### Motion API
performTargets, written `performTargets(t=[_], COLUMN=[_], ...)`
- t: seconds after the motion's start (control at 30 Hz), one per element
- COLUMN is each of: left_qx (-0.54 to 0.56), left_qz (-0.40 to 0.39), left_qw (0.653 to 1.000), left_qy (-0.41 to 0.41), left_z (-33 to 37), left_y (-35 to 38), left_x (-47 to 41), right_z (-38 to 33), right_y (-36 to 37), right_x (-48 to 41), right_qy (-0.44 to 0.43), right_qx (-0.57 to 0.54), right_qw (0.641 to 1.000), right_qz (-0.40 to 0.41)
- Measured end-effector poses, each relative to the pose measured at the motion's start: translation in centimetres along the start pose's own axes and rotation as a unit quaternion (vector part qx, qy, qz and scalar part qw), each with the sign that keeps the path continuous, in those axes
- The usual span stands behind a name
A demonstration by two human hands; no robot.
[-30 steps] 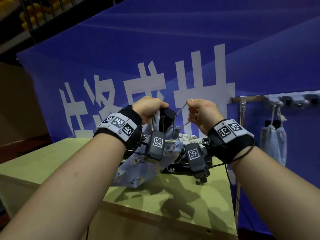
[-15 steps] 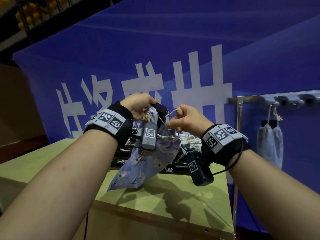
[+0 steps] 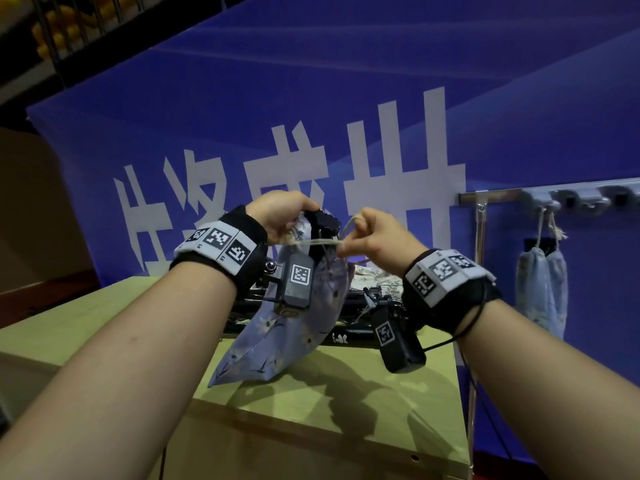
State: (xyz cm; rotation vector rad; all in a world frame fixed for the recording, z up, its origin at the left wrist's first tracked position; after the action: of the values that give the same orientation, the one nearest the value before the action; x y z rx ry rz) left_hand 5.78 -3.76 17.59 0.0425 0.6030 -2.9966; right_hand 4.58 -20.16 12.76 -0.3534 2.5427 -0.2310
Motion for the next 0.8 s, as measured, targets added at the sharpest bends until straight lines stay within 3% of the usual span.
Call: performTargets(t=[0.27, 0.37, 0.8], left_qx=[-0.153, -0.144, -0.075], left_qz=[0.046, 0.019, -0.092], left_qw=[0.986, 0.989, 0.988], left_qy=[0.039, 0.034, 0.102], left_z=[-0.2, -0.3, -0.6], left_y=[0.0, 0.3, 1.2], left_x=[-0.1, 0.1, 0.6], right_z=[-0.5, -1.2, -2.7], right_y=[-1.7, -1.6, -1.2], right_x=[-0.6, -0.7, -1.3], right_qy=[0.001, -0.002, 0.011], right_qx=[-0.186, -0.251, -0.331], right_qw=[0.979, 0.964, 0.938], right_qz=[0.087, 0.084, 0.098])
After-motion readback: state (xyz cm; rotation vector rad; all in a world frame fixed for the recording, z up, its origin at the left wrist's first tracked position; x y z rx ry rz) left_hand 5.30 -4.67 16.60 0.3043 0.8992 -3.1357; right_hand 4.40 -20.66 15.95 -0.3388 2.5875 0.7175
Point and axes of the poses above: each hand's wrist, its own x-axis away from the middle knuckle, its own y-axis out of the palm, z = x × y, the point moved 4 cm from there along -x, towards the middle knuckle, and after that the axes turned 5 degrees about -x, right-handed, at the moved point
